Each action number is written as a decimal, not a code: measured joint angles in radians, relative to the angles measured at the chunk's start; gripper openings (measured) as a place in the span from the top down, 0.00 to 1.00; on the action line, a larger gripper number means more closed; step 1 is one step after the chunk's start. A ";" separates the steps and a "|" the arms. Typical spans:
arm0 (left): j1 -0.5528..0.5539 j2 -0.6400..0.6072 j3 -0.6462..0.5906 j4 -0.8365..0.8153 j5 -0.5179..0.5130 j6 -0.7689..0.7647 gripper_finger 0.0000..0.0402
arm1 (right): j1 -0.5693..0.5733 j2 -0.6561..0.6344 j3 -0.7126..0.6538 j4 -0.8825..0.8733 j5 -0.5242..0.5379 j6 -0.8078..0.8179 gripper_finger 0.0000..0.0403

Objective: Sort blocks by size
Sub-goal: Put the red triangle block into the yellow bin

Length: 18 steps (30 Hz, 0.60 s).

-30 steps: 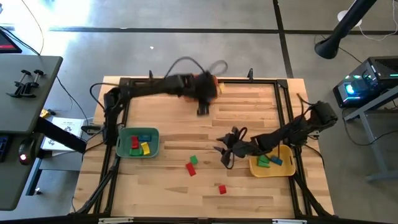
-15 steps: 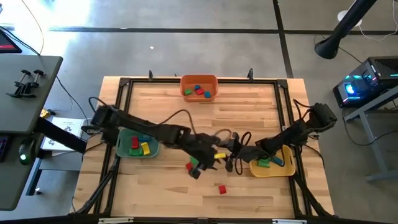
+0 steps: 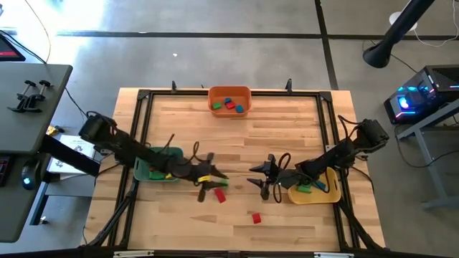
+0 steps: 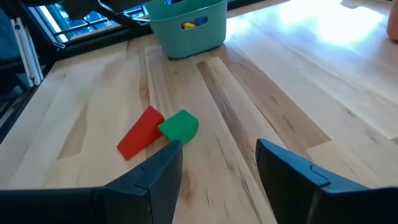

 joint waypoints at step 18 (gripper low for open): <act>0.013 0.033 0.172 -0.649 0.188 0.442 0.56 | -0.138 0.000 0.000 0.019 -0.063 -0.004 0.51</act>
